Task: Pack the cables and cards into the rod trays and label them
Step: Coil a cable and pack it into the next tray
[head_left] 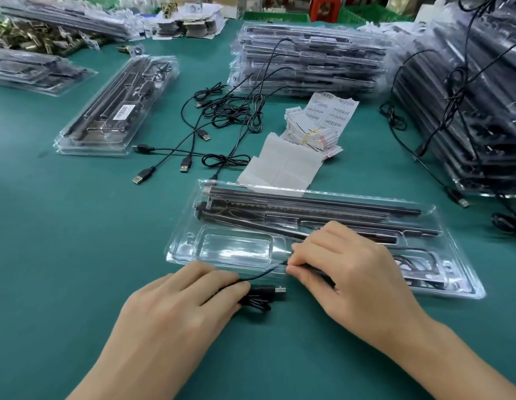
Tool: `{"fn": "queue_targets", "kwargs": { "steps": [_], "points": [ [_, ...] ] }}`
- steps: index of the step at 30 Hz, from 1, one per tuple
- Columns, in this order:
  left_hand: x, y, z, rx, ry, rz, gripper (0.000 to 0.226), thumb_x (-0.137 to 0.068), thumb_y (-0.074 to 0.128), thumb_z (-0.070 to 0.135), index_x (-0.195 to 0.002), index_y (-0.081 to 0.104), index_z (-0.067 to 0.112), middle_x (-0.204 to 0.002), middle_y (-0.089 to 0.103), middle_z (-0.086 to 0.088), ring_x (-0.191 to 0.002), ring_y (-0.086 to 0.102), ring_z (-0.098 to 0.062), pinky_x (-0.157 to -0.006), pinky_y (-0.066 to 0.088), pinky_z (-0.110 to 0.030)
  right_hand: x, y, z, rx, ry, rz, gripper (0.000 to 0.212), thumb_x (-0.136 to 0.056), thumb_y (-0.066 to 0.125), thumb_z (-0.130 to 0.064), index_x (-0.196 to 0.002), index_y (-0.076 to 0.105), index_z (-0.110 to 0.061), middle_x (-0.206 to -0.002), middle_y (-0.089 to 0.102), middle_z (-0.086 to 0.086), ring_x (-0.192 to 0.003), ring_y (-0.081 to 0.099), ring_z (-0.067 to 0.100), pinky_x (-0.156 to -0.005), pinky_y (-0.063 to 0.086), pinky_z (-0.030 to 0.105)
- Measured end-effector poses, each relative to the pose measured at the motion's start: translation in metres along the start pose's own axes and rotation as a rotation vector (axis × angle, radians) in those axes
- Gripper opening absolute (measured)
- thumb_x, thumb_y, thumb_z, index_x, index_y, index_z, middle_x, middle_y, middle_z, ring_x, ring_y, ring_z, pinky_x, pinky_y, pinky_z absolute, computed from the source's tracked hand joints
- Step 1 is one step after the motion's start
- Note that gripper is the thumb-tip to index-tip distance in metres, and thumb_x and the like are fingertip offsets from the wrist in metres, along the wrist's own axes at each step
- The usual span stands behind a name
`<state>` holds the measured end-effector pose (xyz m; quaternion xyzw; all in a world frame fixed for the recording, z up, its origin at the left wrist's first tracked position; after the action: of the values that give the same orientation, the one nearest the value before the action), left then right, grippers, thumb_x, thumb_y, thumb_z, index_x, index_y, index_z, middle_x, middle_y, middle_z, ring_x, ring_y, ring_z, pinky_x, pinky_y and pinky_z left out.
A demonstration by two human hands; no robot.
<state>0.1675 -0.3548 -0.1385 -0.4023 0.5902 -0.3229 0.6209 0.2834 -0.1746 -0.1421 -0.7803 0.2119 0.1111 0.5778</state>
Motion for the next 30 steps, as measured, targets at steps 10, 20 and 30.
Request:
{"fn": "queue_targets", "kwargs": {
  "steps": [10,20,30],
  "points": [
    [-0.004,0.003,-0.005,0.062,0.018,0.029,0.012,-0.09,0.067,0.015,-0.087,0.078,0.016,-0.088,0.071,0.006,-0.075,0.065,-0.02,-0.065,0.057,-0.034,0.004,0.002,0.003,-0.133,0.11,0.119,0.013,-0.095,0.065,-0.033,-0.085,0.07,-0.027,-0.084,0.066,-0.017,-0.083,0.063,0.011,-0.061,0.052,0.033],
    [-0.003,0.001,-0.02,-0.138,0.089,0.134,0.017,-0.09,0.072,0.005,-0.103,0.079,0.013,-0.107,0.075,0.003,-0.097,0.064,-0.021,-0.074,0.047,-0.036,0.004,0.002,0.006,-0.164,0.153,0.149,0.011,-0.094,0.067,-0.033,-0.083,0.069,-0.029,-0.082,0.067,-0.018,-0.08,0.062,0.007,-0.06,0.051,0.032],
    [-0.005,0.005,-0.022,-0.177,0.007,0.175,0.031,-0.092,0.06,-0.006,-0.096,0.082,0.015,-0.099,0.079,0.007,-0.083,0.077,-0.015,-0.068,0.052,-0.031,0.005,0.004,0.004,-0.16,0.14,0.159,0.012,-0.094,0.068,-0.032,-0.083,0.069,-0.028,-0.082,0.067,-0.017,-0.083,0.066,0.012,-0.059,0.052,0.034]
  ]
}}
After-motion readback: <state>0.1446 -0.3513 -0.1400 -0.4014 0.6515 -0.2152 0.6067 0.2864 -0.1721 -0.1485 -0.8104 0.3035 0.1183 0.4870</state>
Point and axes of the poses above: each hand's wrist, its own x-axis away from the middle knuckle, its own y-axis out of the palm, z = x × y, the point moved 4 cm from there along -x, towards the middle knuckle
